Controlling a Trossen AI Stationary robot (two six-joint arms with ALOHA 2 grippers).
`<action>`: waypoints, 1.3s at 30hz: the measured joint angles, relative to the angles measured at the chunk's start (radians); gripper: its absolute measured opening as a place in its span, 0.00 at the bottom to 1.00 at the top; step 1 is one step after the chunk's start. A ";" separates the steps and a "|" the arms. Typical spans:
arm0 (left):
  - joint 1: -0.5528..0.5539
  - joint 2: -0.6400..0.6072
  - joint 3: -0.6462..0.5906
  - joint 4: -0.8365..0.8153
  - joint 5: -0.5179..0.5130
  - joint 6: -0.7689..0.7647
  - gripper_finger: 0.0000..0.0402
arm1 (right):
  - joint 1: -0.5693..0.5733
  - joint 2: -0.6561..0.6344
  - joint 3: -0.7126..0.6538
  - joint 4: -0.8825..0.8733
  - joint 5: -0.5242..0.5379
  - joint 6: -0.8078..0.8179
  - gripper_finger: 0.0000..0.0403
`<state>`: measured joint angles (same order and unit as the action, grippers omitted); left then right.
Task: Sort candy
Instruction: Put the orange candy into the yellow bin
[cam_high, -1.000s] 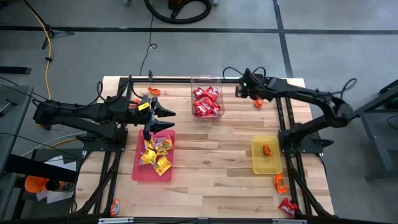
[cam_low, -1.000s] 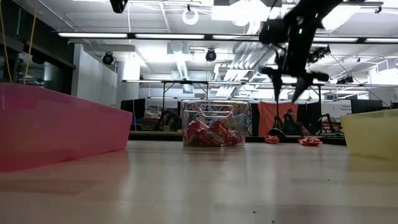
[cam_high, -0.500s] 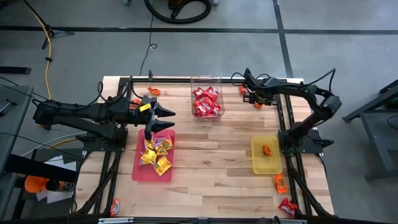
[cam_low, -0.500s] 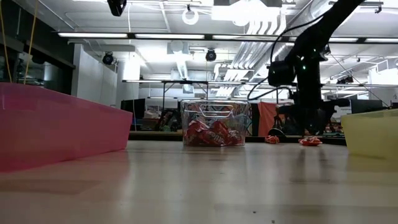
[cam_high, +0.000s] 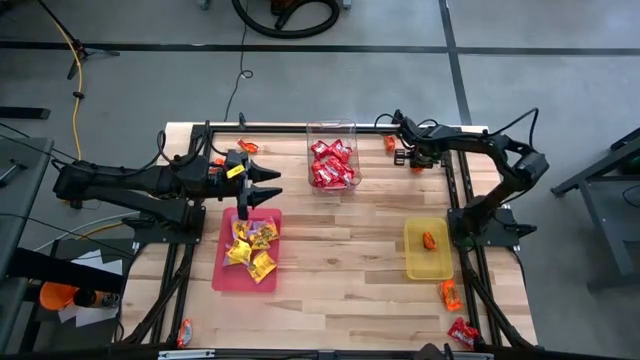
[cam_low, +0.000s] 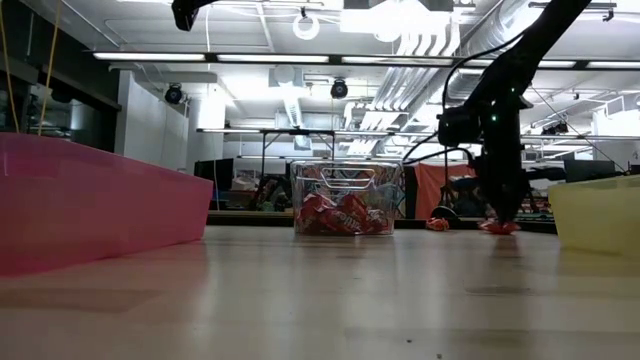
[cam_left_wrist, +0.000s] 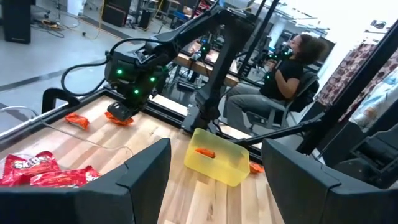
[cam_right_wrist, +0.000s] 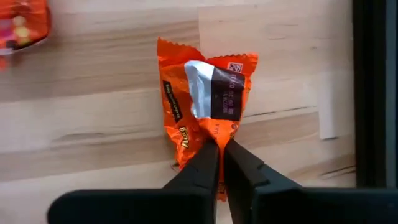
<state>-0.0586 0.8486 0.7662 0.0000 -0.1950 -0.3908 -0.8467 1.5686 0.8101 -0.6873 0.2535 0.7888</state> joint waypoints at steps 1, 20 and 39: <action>0.000 0.000 0.000 0.000 0.000 0.000 0.59 | 0.000 -0.004 0.000 0.003 -0.002 -0.006 0.03; 0.000 0.000 0.000 -0.004 0.001 0.045 0.59 | 0.248 -0.648 0.001 0.106 -0.131 -0.189 0.00; 0.000 0.002 0.000 -0.007 0.032 0.065 0.59 | 0.668 -0.726 0.002 0.254 -0.367 -0.084 0.00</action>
<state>-0.0582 0.8509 0.7662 -0.0074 -0.1631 -0.3261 -0.1792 0.8425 0.8120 -0.4330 -0.1133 0.7048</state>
